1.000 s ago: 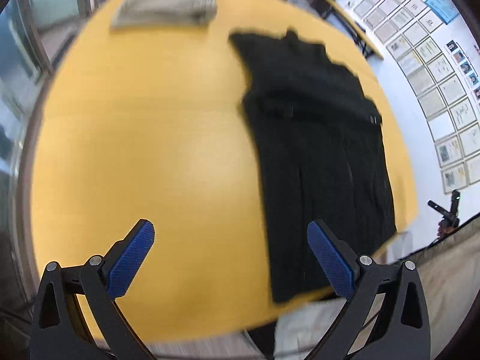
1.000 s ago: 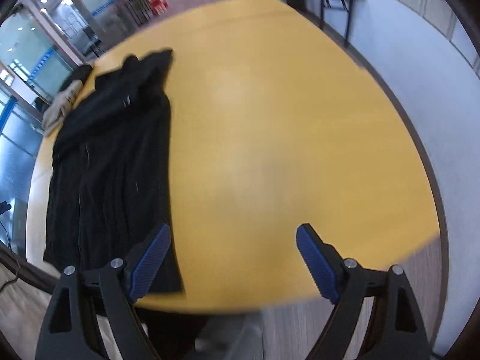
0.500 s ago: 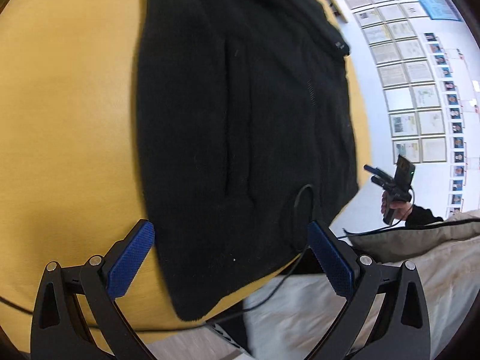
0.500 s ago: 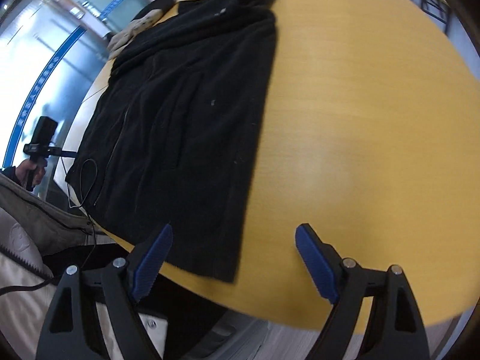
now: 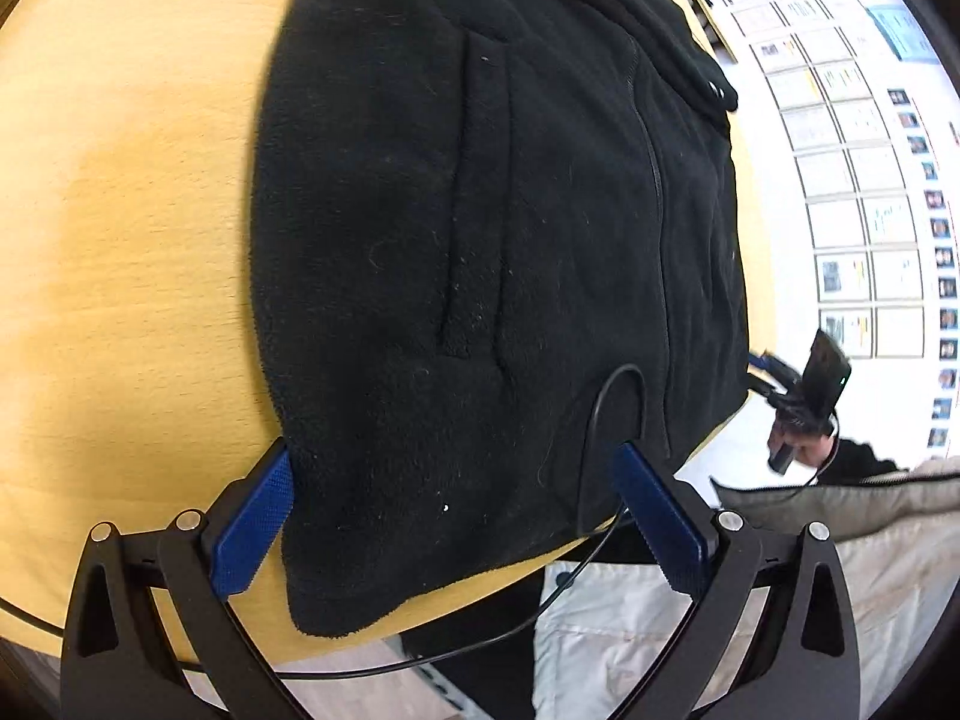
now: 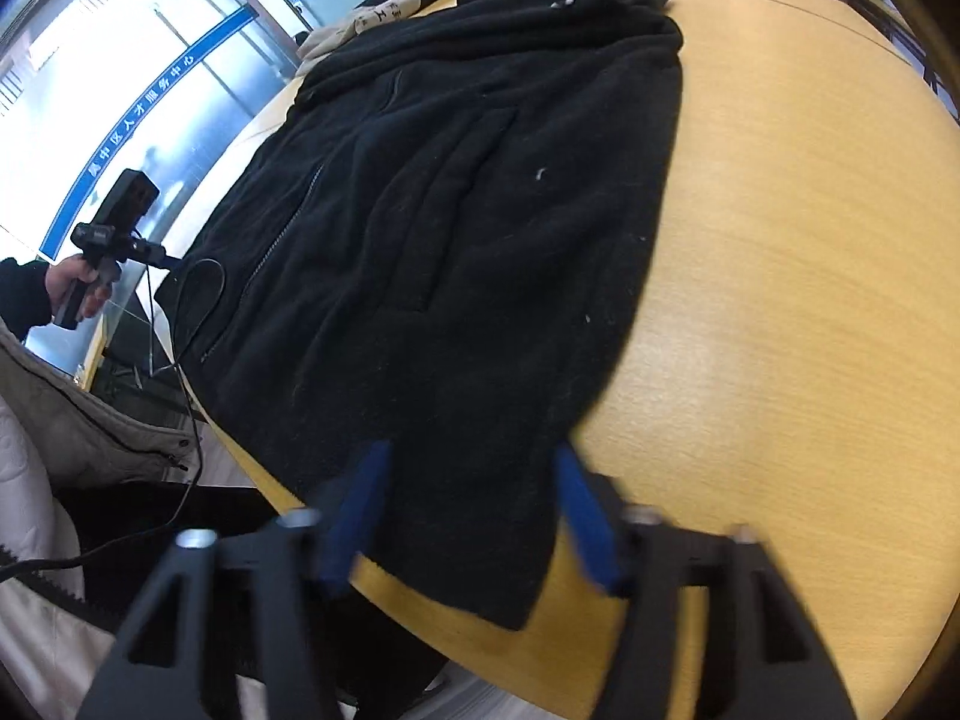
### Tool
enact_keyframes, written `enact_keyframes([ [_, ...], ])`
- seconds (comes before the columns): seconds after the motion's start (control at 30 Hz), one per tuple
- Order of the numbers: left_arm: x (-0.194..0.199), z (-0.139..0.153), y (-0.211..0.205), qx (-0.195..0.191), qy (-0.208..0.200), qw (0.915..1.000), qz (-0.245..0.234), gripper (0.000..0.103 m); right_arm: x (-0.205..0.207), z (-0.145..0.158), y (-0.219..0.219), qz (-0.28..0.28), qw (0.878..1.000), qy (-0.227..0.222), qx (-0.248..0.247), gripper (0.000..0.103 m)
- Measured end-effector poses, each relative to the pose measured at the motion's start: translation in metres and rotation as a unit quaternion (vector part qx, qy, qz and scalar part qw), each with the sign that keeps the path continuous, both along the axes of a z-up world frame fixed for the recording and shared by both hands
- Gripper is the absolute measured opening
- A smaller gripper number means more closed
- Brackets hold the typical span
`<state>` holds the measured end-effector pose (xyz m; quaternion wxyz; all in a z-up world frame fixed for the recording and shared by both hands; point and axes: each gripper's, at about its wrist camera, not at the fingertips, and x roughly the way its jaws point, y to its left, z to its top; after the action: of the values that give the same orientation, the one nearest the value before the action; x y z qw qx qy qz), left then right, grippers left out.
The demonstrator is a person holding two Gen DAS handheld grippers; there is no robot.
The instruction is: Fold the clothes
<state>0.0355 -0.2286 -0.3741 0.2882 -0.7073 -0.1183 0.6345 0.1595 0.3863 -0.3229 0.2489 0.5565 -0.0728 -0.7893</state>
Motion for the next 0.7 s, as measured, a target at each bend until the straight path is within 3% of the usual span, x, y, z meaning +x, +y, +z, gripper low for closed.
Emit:
enact_keyframes([
  [0.03, -0.002, -0.001, -0.001, 0.002, -0.004, 1.0, -0.001, 0.102, -0.003, 0.0, 0.001, -0.007, 1.0, -0.007, 0.003, 0.014],
  [0.1, -0.004, 0.0, 0.002, -0.004, -0.009, 0.9999, -0.013, 0.099, -0.008, 0.0, 0.002, -0.02, 1.0, -0.022, 0.009, 0.013],
  [0.2, -0.005, 0.002, 0.004, -0.025, -0.02, 0.9995, -0.004, 0.082, -0.012, 0.001, 0.001, -0.028, 0.999, -0.044, 0.009, 0.011],
  [0.23, -0.005, 0.002, -0.002, -0.033, -0.027, 0.999, 0.009, 0.061, -0.013, 0.001, 0.001, -0.031, 0.998, -0.053, 0.005, 0.011],
  [0.27, -0.005, 0.0, -0.012, -0.043, -0.036, 0.9981, 0.024, 0.021, -0.014, 0.001, 0.002, -0.038, 0.997, -0.064, -0.003, 0.011],
  [0.3, -0.005, -0.001, -0.021, -0.052, -0.046, 0.9968, 0.04, 0.014, -0.014, 0.002, 0.003, -0.043, 0.997, -0.068, -0.011, 0.01],
  [0.53, 0.004, 0.004, -0.036, -0.003, -0.074, 0.9941, 0.08, 0.012, -0.01, 0.042, 0.002, -0.039, 0.995, -0.054, -0.068, 0.01],
  [0.7, 0.008, 0.01, -0.048, 0.045, -0.079, 0.9889, 0.118, 0.011, -0.011, 0.042, 0.012, -0.047, 0.994, -0.069, -0.071, 0.01],
])
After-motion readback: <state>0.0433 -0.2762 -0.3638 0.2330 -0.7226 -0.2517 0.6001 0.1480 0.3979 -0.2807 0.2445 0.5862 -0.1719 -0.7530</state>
